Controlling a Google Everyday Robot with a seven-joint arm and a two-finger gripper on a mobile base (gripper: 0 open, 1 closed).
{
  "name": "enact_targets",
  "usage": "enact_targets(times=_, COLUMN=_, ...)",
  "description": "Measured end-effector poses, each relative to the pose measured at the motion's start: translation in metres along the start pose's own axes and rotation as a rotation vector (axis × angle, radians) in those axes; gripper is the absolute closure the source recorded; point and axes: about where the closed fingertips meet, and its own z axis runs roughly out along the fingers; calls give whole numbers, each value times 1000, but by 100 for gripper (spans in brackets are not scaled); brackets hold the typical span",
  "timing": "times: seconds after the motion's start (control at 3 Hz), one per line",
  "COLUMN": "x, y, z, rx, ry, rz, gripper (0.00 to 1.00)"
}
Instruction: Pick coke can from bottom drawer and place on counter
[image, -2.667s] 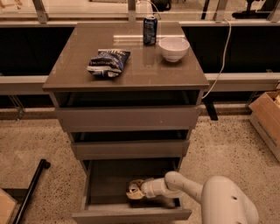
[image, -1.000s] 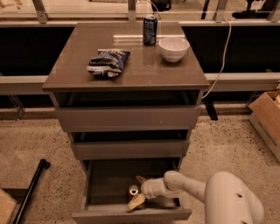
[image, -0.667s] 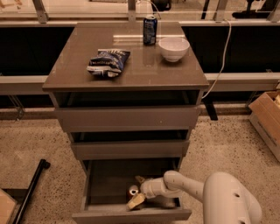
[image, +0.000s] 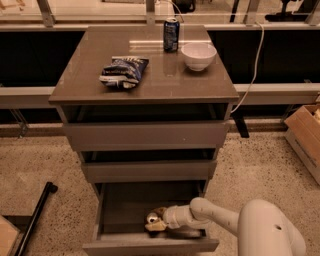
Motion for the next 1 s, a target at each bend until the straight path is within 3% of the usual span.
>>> enact_targets(times=0.33, x=-8, y=14, z=-14, rx=15, ry=-27, rz=-9, gripper=72)
enact_targets(times=0.67, x=-50, y=34, z=-54, rx=63, ry=-86, rz=-98, gripper=97)
enact_targets(times=1.0, x=-150, y=82, z=-135, rx=134, ry=-143, rz=-226, gripper=100)
